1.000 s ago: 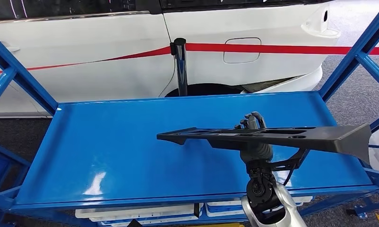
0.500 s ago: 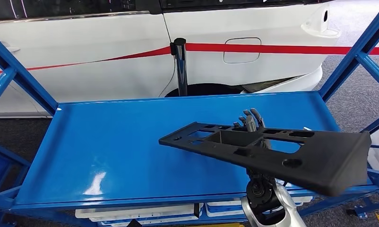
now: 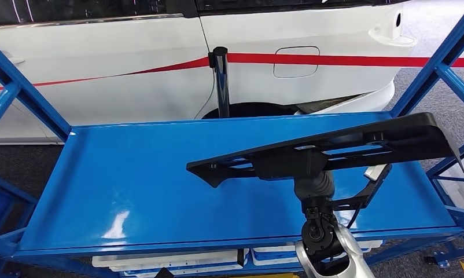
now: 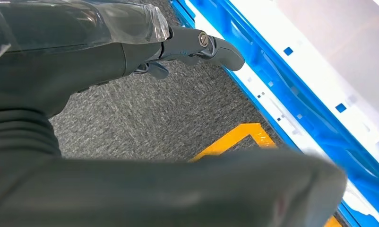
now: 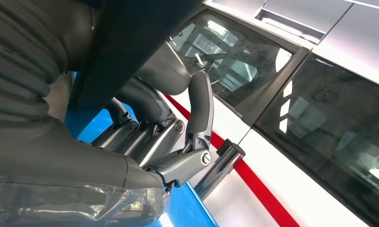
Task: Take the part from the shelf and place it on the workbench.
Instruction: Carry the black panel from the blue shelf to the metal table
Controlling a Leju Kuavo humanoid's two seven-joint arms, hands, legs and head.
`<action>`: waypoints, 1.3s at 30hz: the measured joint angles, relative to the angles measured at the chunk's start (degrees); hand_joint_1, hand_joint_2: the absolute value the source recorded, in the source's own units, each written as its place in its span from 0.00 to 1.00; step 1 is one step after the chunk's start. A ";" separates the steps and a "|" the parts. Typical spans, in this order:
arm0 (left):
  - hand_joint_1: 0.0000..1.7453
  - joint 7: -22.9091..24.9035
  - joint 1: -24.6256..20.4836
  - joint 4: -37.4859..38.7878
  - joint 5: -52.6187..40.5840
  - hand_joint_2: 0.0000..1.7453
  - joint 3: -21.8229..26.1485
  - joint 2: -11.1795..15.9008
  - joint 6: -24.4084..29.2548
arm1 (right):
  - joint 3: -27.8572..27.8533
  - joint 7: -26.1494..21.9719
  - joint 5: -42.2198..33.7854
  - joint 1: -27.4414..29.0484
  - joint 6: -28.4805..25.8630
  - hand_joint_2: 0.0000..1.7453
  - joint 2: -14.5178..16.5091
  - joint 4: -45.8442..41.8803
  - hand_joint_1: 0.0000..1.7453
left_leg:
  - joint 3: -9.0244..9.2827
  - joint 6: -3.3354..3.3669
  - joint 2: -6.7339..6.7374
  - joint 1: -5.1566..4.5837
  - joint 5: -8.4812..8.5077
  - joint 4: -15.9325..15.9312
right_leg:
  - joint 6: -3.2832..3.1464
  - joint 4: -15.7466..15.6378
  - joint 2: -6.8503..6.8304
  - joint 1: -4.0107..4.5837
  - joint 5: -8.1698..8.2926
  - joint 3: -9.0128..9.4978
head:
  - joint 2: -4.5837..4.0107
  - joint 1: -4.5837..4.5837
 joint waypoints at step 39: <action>0.00 1.93 -0.07 0.00 -1.31 1.00 0.14 0.00 3.20 | -0.02 -0.50 5.33 -4.88 -1.07 1.00 -0.11 -12.27 1.00 | -0.01 0.00 0.02 0.00 0.00 0.01 | -0.02 0.00 0.01 0.00 0.02 -0.02 | 0.00 0.00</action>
